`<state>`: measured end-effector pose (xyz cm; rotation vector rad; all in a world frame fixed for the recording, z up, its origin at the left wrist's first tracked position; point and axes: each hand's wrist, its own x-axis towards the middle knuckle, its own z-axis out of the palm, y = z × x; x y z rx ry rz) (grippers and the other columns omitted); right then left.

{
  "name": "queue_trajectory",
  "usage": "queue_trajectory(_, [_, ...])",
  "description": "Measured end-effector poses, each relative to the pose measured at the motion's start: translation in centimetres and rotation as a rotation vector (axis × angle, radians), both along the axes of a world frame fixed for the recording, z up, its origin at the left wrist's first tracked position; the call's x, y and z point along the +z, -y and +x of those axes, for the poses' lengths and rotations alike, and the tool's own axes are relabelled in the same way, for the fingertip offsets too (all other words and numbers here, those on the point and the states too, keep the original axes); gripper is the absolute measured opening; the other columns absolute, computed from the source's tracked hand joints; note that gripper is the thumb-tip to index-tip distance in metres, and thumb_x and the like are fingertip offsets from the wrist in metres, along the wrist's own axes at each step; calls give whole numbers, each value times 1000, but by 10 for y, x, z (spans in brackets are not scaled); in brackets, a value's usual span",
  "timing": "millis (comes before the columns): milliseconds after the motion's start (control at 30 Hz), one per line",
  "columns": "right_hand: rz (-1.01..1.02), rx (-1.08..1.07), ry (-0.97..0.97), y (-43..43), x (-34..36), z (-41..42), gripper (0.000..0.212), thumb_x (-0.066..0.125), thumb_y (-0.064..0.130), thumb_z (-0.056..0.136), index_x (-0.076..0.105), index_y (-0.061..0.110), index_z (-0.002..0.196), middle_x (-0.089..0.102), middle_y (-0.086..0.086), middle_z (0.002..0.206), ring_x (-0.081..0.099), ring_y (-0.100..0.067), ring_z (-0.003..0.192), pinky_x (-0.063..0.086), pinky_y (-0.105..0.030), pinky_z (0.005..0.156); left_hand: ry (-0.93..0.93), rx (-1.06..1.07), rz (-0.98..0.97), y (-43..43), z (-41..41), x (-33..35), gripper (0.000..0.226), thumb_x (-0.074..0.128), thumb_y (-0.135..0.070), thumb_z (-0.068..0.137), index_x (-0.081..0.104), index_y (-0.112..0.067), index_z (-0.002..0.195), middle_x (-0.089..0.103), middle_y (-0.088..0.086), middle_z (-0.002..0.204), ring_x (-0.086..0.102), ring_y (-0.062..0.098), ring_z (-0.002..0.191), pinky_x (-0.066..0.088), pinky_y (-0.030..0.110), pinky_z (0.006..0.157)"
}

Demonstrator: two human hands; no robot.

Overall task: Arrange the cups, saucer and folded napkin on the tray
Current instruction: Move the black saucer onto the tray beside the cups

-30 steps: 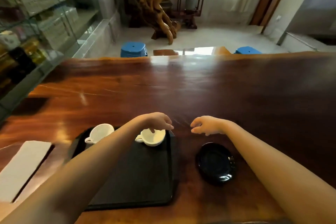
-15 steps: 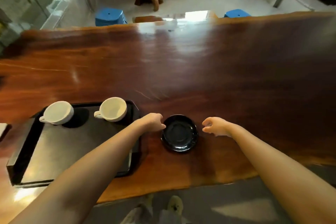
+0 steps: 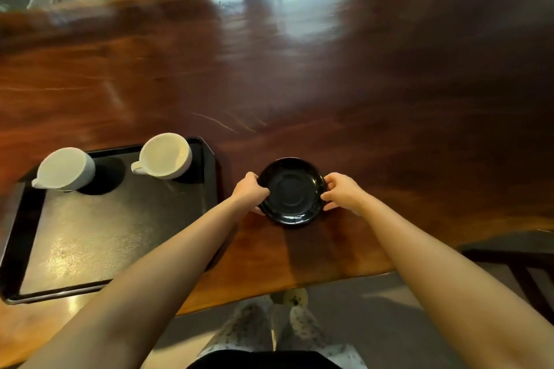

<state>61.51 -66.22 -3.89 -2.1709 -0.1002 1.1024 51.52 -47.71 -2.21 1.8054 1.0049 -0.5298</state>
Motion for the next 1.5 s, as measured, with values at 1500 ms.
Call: queue_trajectory(1500, [282, 322, -40, -355, 115, -184, 25, 53, -11, 86, 58, 9, 102, 66, -7, 86, 67, -15, 74, 59, -21, 57, 383, 545, 1, -317, -274, 79, 32, 58, 7, 81, 51, -10, 107, 56, 10, 98, 59, 24, 79, 51, 26, 42])
